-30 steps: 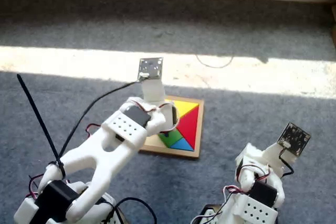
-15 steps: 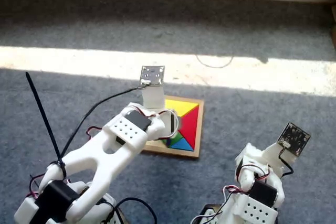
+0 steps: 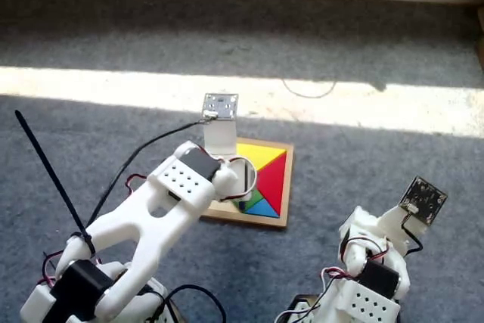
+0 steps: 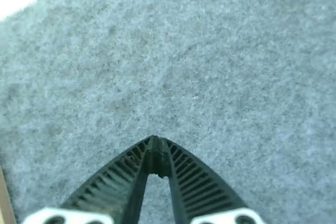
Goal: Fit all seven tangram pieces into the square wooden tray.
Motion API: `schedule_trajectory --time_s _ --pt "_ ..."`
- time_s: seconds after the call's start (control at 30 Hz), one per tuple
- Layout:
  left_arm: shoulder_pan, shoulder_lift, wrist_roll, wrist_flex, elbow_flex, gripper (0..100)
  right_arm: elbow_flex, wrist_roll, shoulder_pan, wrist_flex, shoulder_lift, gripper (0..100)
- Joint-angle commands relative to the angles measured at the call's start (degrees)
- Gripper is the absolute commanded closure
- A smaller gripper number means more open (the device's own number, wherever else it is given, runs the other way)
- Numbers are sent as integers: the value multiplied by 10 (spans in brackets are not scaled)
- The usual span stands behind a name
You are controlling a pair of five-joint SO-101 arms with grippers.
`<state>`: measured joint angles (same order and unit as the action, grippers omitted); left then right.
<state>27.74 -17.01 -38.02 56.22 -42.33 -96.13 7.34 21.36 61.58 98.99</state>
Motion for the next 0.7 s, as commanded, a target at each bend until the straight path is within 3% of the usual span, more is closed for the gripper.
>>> schedule_trajectory --time_s 0.0,0.1,0.33,0.67 --pt "-37 -15 16 17 36 793 -24 3 -7 -14 5 994" --pt "-54 -15 58 18 35 793 -24 3 -7 -14 5 994" --pt "-97 -15 69 23 36 793 -24 3 -7 -14 5 994" --pt "-22 -52 69 53 98 793 -24 3 -7 -14 5 994"
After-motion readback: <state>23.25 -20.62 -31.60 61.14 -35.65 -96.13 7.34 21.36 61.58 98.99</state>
